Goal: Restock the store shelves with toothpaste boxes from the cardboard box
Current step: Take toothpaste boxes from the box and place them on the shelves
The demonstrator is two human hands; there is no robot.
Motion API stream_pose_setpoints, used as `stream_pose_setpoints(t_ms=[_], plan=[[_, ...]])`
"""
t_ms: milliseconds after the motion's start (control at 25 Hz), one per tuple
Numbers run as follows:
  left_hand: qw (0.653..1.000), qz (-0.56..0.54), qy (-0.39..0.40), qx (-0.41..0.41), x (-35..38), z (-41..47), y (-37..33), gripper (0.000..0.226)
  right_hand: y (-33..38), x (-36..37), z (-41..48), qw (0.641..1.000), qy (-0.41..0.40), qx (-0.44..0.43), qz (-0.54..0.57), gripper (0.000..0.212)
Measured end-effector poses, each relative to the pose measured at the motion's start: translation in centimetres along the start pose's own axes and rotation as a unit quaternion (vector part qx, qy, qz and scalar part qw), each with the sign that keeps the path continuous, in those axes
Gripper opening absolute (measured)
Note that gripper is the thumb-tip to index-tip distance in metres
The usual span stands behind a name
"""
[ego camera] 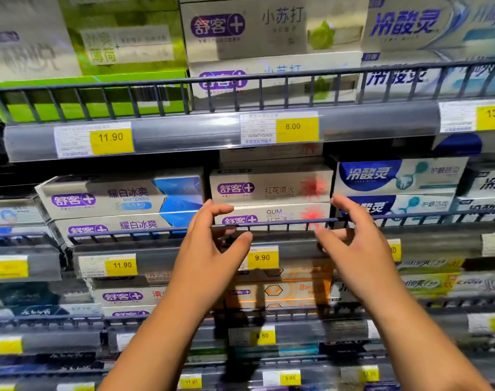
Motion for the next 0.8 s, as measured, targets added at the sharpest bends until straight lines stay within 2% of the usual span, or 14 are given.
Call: stream_pose_setpoints(t_ms=[400,800], plan=[[0.997,-0.066,-0.028,0.012,-0.1,0.0,0.5,0.033,0.1,0.1,0.6,1.000,0.003,-0.001,0.013,0.057],[0.996,-0.081,-0.031,0.025,-0.1,-0.4,1.5,0.040,0.0,0.5,0.3,1.000,-0.002,-0.005,0.003,0.056]])
Point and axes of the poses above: each hand's wrist, its own z-axis towards the middle knuckle, its own x-axis out of the palm, y = z × x, the point moved 4 cm from there along z, towards the middle knuckle, and after that the axes turned 14 degrees about y, right-handed, at the moved point
